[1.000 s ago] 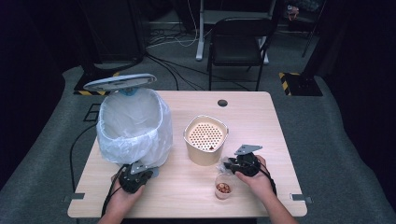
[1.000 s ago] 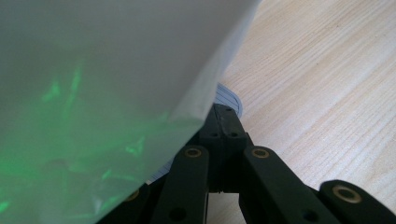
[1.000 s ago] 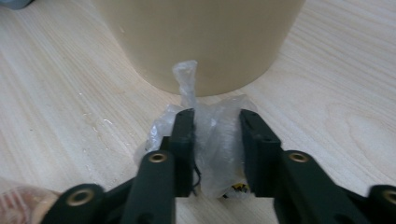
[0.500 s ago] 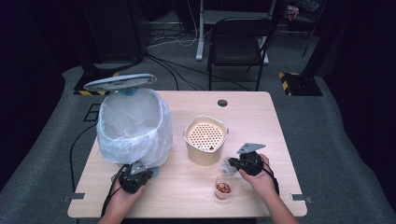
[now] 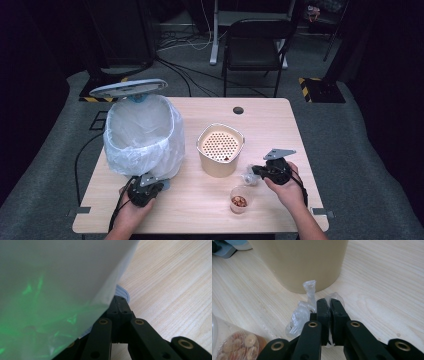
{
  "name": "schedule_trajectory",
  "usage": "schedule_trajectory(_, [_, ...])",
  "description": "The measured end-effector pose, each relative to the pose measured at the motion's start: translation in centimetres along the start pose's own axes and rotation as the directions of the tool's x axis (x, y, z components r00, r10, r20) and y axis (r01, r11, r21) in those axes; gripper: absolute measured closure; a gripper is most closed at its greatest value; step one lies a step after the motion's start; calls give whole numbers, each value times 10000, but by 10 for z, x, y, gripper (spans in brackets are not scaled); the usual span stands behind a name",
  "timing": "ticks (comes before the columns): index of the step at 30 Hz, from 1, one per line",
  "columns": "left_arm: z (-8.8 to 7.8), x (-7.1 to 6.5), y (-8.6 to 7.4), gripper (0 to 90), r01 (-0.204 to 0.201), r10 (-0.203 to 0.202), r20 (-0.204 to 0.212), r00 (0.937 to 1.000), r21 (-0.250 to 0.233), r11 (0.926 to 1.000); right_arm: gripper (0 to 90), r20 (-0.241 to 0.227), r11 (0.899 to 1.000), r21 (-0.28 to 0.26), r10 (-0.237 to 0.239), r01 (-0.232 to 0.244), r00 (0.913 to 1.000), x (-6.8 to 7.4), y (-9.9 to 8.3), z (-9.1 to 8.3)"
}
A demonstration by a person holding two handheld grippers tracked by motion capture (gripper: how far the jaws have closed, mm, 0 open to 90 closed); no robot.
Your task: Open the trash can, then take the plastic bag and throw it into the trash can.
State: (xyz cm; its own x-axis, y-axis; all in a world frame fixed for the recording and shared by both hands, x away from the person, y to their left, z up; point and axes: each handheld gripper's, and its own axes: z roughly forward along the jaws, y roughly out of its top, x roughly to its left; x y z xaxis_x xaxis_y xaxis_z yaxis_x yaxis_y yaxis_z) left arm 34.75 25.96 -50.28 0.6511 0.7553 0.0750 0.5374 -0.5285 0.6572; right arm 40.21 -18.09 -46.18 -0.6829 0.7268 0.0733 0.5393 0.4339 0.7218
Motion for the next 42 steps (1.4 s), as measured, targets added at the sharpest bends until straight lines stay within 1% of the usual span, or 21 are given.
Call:
schedule_trajectory(1, [1,-3,0,900,385,-384,65,9992,-225,9990,870,-6,10000,5,15,-14,10000,-1,1,-2])
schedule_trajectory(3, [1,-2,0,900,350,-349,68,9994,-169,9992,870,-43,10000,-67,31,-31,10000,-1,6,-6])
schedule_trajectory(4, [2,-3,-1,900,372,-371,42,9993,-283,9989,870,-79,9999,-114,-18,17,10000,-1,8,-8])
schedule_trajectory(9, [2,-3,0,900,350,-349,42,9994,-251,9991,870,-143,9995,-245,-220,216,9997,3,24,-21])
schedule_trajectory(12, [2,-3,0,900,361,-360,43,9993,-243,9991,870,-242,9994,-303,-199,191,9995,6,33,-28])
schedule_trajectory(13, [1,-1,0,900,96,-96,3,10000,-86,9999,870,-281,9992,-333,-239,229,9993,6,36,-30])
schedule_trajectory(14, [2,-3,0,900,382,-381,50,9993,-262,9989,870,-316,9991,-345,-272,261,9991,6,38,-32])
schedule_trajectory(16, [2,-3,0,900,360,-359,31,9994,-252,9990,870,-395,9986,-394,-362,346,9986,7,43,-35])
schedule_trajectory(17, [1,0,0,900,33,-33,-13,10000,-64,10000,870,-383,9984,-404,-408,393,9984,7,46,-37])
schedule_trajectory(19, [1,-1,0,900,42,-43,-60,10000,-91,9999,870,-362,9980,-424,-486,471,9982,9,52,-41])
schedule_trajectory(20, [1,-1,0,900,36,-37,-67,10000,-96,9999,870,-370,9972,-444,-612,596,9974,9,56,-43])
schedule_trajectory(22, [1,-1,0,900,44,-44,-19,10000,-74,10000,870,-418,9965,-498,-693,672,9967,9,62,-46])
schedule_trajectory(23, [2,-3,-1,900,394,-393,29,9992,-287,9988,869,-437,9966,-491,-681,660,9967,10,66,-48])
schedule_trajectory(25, [1,-2,0,900,353,-352,54,9994,-182,9992,869,-461,9961,-488,-756,733,9961,10,71,-50])
schedule_trajectory(29, [2,-3,-1,900,378,-377,37,9993,-274,9989,869,-529,9960,-392,-822,802,9952,12,82,-53])
schedule_trajectory(31, [1,-2,0,900,360,-359,63,9993,-177,9992,869,-584,9953,-382,-908,886,9942,13,87,-56])
schedule_trajectory(35, [1,-2,0,900,370,-369,63,9993,-182,9992,868,-759,9938,-420,-1058,1028,9915,16,100,-63])
schedule_trajectory(38, [2,-3,0,900,377,-376,46,9993,-248,9990,867,-788,9926,-452,-1160,1127,9901,20,108,-67])
schedule_trajectory(39, [2,-3,-1,900,370,-369,48,9993,-280,9989,867,-787,9908,-463,-1308,1274,9883,20,111,-68])
schedule_trajectory(41, [2,-2,0,900,366,-365,60,9993,-212,9991,867,-816,9901,-468,-1358,1323,9874,23,117,-69])
schedule_trajectory(42, [2,-3,0,900,378,-377,53,9993,-218,9990,867,-851,9883,-521,-1472,1431,9854,24,120,-69])
